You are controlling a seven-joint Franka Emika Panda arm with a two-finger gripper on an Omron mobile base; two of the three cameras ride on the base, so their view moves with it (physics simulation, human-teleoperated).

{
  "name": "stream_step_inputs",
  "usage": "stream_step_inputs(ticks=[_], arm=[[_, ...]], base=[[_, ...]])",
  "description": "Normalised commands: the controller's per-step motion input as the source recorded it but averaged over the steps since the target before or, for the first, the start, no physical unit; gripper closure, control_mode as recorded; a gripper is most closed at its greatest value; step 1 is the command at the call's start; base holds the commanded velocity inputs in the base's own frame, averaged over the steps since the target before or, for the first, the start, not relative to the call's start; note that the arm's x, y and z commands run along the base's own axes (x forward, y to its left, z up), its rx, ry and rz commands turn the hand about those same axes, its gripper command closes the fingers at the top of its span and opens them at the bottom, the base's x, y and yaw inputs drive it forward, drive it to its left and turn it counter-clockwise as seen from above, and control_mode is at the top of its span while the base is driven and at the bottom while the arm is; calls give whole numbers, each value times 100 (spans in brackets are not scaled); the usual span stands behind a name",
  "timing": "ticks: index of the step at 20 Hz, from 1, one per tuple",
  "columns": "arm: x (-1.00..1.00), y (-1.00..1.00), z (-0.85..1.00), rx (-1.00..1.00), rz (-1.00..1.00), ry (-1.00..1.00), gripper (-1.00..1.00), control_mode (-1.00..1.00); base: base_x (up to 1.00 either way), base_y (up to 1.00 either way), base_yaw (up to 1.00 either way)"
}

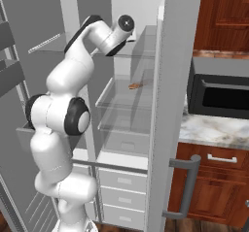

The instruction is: Take the carrot and sweet potato from the fridge shelf and place them in the freezer drawer to begin freezing them.

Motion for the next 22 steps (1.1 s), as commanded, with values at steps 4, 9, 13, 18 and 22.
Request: stream_step_inputs(ticks=[4,9,13,18,22], arm=[[-92,-4,6,0,-5,0,100,-100],[-100,0,0,0,-3,-5,100,-100],[-100,0,0,0,-6,-7,100,-100],[-100,0,0,1,-9,-1,100,-100],[-100,5,0,3,-8,4,100,-100]], base=[[0,0,0],[0,0,0],[0,0,0],[0,0,0],[0,0,0]])
